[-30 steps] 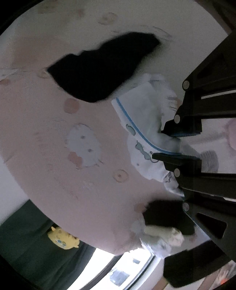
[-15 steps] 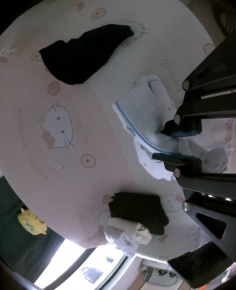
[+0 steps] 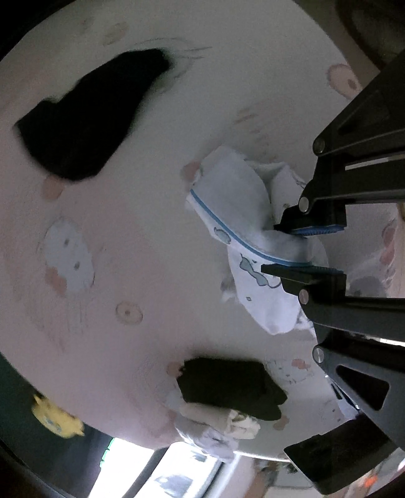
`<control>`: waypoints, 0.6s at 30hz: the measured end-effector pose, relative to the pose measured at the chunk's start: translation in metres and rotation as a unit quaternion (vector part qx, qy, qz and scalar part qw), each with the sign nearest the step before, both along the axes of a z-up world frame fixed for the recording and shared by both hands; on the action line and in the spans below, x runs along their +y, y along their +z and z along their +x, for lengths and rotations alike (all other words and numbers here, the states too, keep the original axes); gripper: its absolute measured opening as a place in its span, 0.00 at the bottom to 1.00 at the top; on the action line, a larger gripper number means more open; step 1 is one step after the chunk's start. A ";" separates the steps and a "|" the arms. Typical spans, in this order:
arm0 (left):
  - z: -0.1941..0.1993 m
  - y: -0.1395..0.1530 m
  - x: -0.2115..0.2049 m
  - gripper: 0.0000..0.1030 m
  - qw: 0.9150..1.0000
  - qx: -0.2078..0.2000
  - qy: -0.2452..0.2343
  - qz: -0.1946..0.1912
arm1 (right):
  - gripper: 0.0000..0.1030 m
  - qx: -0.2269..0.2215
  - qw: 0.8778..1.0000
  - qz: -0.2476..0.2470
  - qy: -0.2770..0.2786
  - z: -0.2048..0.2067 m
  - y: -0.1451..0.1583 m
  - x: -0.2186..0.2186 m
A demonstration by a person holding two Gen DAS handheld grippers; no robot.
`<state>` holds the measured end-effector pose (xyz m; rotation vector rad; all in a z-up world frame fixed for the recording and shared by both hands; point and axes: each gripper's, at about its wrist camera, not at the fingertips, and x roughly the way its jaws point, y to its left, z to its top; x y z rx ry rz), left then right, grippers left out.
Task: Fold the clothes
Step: 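Lower the white garment onto the bed and open both grippers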
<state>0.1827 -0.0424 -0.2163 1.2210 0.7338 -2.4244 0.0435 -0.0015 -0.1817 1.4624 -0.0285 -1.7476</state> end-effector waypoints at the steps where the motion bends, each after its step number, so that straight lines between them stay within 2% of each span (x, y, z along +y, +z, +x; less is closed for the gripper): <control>1: -0.001 -0.004 0.000 0.18 1.000 -0.006 0.000 -0.001 | 0.14 -0.006 1.000 0.004 -0.005 -0.002 -0.006 0.004; 2: -0.001 -0.008 0.000 0.18 1.000 -0.011 0.000 -0.002 | 0.14 -0.008 1.000 0.008 -0.006 -0.002 -0.010 0.007; 6: 0.013 -0.021 0.005 0.18 0.998 -0.012 0.006 0.058 | 0.14 -0.002 1.000 0.007 -0.001 0.002 -0.015 0.014; 9: 0.023 -0.023 -0.002 0.22 0.996 -0.020 0.031 0.085 | 0.16 0.001 1.000 0.009 0.009 0.004 -0.015 0.016; 11: 0.024 -0.022 -0.009 0.28 0.993 -0.020 0.054 0.105 | 0.32 0.008 1.000 0.009 0.009 0.004 -0.011 0.018; 13: 0.030 -0.018 -0.014 0.43 0.989 -0.004 0.066 0.130 | 0.63 0.017 1.000 0.005 0.006 0.003 -0.006 0.021; 14: 0.031 -0.014 -0.015 0.56 0.989 0.000 0.072 0.128 | 0.66 0.023 1.000 0.000 0.001 0.002 -0.003 0.023; 15: 0.032 -0.010 -0.016 0.62 0.989 0.004 0.078 0.126 | 0.67 0.025 1.000 -0.003 -0.005 0.000 -0.001 0.025; 18: 0.033 0.000 -0.016 0.62 0.992 0.000 0.090 0.088 | 0.67 0.022 1.000 -0.003 -0.018 -0.004 -0.003 0.031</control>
